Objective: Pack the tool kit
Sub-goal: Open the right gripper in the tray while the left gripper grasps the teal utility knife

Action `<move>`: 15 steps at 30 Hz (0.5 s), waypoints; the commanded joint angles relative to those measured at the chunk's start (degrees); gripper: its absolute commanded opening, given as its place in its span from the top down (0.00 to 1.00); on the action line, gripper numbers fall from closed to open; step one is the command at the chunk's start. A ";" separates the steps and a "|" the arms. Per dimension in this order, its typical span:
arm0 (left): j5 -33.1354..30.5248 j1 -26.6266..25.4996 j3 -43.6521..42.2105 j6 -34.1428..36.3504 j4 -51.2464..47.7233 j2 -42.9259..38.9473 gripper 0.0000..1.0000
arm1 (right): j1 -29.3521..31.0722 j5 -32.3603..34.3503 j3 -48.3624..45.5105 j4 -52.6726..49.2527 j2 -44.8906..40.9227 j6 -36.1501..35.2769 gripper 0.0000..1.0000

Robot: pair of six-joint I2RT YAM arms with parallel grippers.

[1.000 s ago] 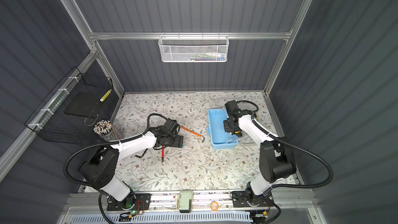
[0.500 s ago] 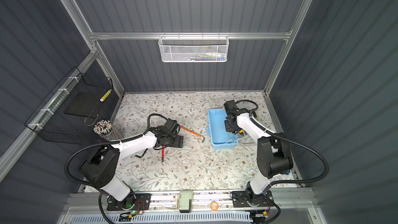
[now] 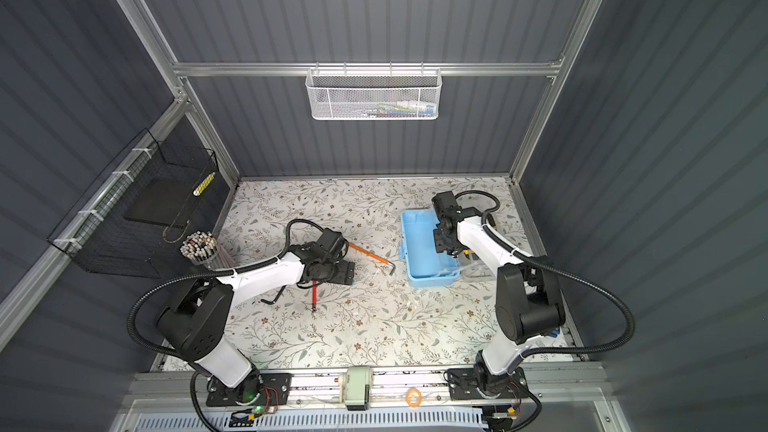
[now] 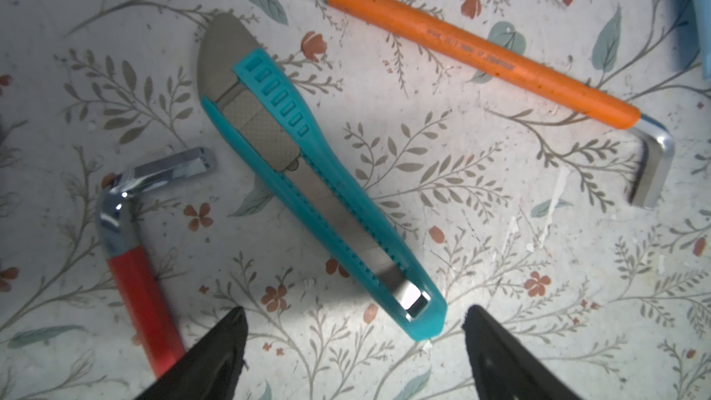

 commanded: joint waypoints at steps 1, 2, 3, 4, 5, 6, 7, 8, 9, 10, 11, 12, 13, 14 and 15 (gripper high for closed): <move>0.66 0.38 2.51 -1.40 -0.41 2.30 0.12 | -0.10 -2.72 -0.17 0.73 -3.15 1.65 0.37; 0.66 0.38 2.82 -1.57 -0.39 2.73 0.12 | -0.02 -3.07 -0.18 0.94 -3.64 1.89 0.36; 0.58 0.38 3.12 -1.77 -0.44 3.31 0.12 | -0.08 -3.31 -0.12 1.05 -4.15 2.02 0.36; 0.25 0.36 3.62 -1.90 -0.70 3.98 0.13 | -0.02 -3.41 -0.14 1.09 -4.68 2.20 0.36; -0.16 0.38 4.06 -1.98 -1.14 4.62 0.13 | -0.07 -3.45 -0.19 1.12 -5.05 2.36 0.35; -0.54 0.38 4.44 -1.93 -1.50 5.32 0.14 | -0.04 -3.62 -0.30 1.06 -5.50 2.43 0.34; -0.79 0.38 4.85 -1.91 -1.95 5.96 0.15 | -0.04 -3.74 -0.41 1.18 -6.04 2.63 0.32; -1.00 0.38 5.11 -1.92 -2.19 6.44 0.15 | -0.02 -3.84 -0.52 1.25 -6.46 2.81 0.31; -1.09 0.38 5.42 -1.82 -2.38 6.87 0.16 | -0.02 -3.92 -0.86 1.44 -7.07 3.00 0.31; -1.10 0.38 5.57 -1.73 -2.35 7.23 0.17 | -0.02 -4.05 -1.21 1.74 -7.63 3.16 0.30; -1.03 0.38 5.77 -1.69 -2.23 7.50 0.18 | -0.02 -4.27 -1.67 2.06 -8.09 3.34 0.30; -0.89 0.38 5.98 -1.46 -2.07 7.77 0.20 | -0.02 -4.56 -2.09 2.45 -8.77 3.51 0.30; -0.85 0.38 6.09 -0.84 -1.86 8.10 0.21 | -0.03 -4.91 -2.45 2.81 -9.20 3.62 0.30; -0.67 0.40 6.19 -0.37 -1.86 8.39 0.24 | -0.02 -5.17 -2.73 3.01 -9.54 3.70 0.30; -0.70 0.38 6.21 -0.09 -2.18 8.71 0.27 | -0.02 -5.24 -2.87 3.11 -9.86 3.72 0.29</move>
